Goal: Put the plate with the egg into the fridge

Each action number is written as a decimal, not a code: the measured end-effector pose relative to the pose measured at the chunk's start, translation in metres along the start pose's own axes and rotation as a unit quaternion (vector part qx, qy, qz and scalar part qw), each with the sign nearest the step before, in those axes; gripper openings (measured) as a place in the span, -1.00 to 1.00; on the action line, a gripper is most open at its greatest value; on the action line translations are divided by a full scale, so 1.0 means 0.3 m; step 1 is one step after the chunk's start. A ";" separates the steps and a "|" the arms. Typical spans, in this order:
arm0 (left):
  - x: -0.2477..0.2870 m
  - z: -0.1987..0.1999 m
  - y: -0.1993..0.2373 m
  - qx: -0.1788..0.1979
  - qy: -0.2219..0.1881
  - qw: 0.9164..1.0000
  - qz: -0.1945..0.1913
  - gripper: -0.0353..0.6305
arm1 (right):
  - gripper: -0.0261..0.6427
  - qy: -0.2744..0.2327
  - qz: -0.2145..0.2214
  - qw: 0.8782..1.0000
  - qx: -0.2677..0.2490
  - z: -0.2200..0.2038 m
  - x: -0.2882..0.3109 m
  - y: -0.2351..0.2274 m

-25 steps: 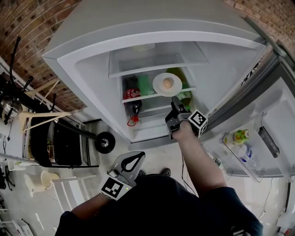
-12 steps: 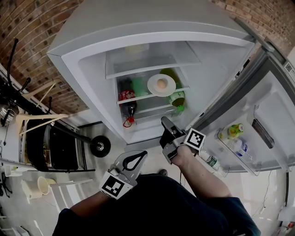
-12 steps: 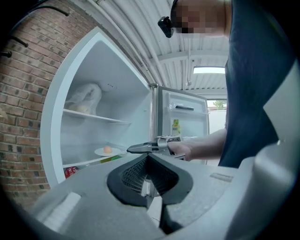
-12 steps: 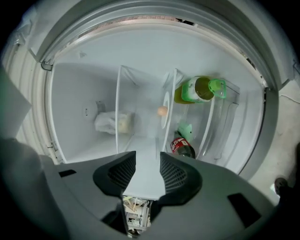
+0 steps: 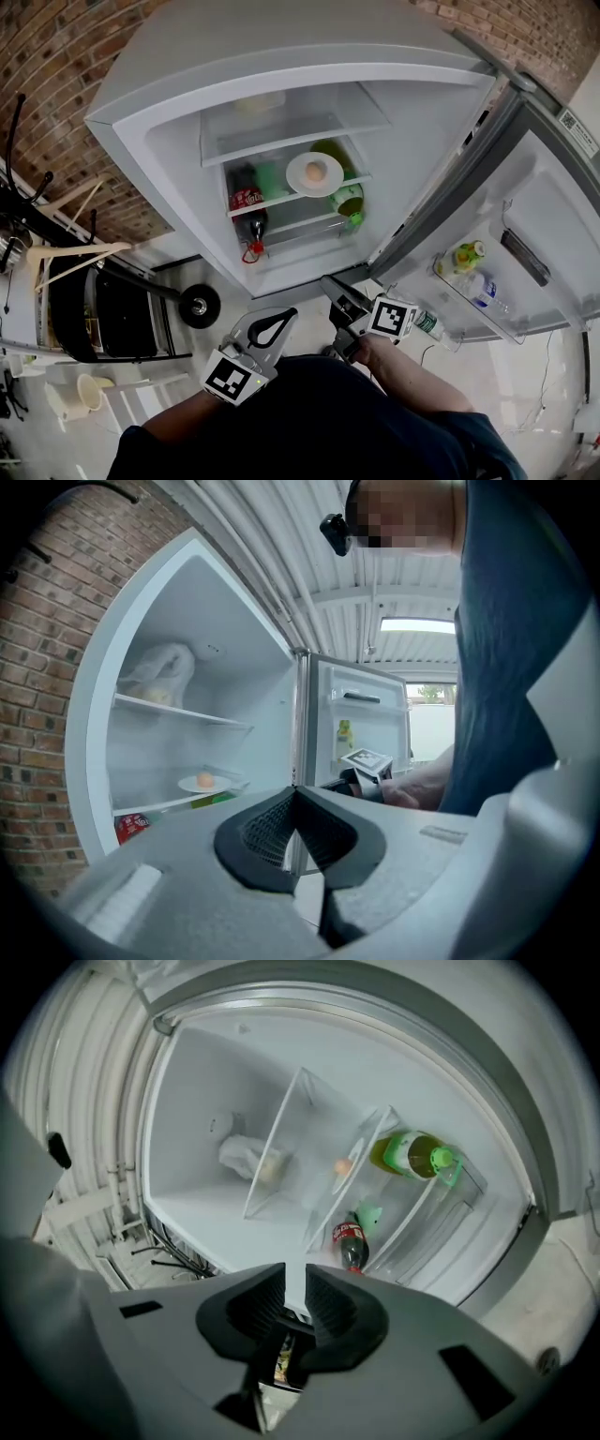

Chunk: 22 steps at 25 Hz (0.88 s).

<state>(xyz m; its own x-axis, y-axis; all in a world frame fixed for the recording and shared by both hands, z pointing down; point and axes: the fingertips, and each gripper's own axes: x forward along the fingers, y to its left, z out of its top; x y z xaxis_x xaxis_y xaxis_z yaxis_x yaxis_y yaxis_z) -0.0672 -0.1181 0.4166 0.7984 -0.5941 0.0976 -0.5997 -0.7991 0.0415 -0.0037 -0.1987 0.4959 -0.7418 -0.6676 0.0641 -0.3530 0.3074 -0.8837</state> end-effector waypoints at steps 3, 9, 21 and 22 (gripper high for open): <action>0.005 0.000 -0.008 0.000 0.002 1.000 -0.006 -0.88 | -0.76 0.021 -0.004 0.997 -0.070 -0.027 -0.023 0.020; 0.006 -0.003 -0.022 0.002 0.005 1.000 -0.014 -0.88 | -0.83 0.052 0.009 0.970 -0.237 -0.060 -0.068 0.107; 0.018 -0.014 -0.042 -0.005 0.012 0.999 -0.030 -0.88 | -0.88 0.088 0.016 0.880 -0.466 -0.138 -0.098 0.245; 0.019 -0.016 -0.042 -0.004 0.012 0.999 -0.031 -0.88 | -0.89 0.088 0.016 0.875 -0.477 -0.143 -0.101 0.248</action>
<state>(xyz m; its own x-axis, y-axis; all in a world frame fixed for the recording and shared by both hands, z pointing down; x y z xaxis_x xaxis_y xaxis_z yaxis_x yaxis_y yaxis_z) -0.0552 -0.1110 0.4215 0.8327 -0.5410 0.1183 -0.5496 -0.8335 0.0568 -0.0321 -0.1265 0.4482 -0.8067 -0.5594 0.1906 -0.5832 0.8057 -0.1036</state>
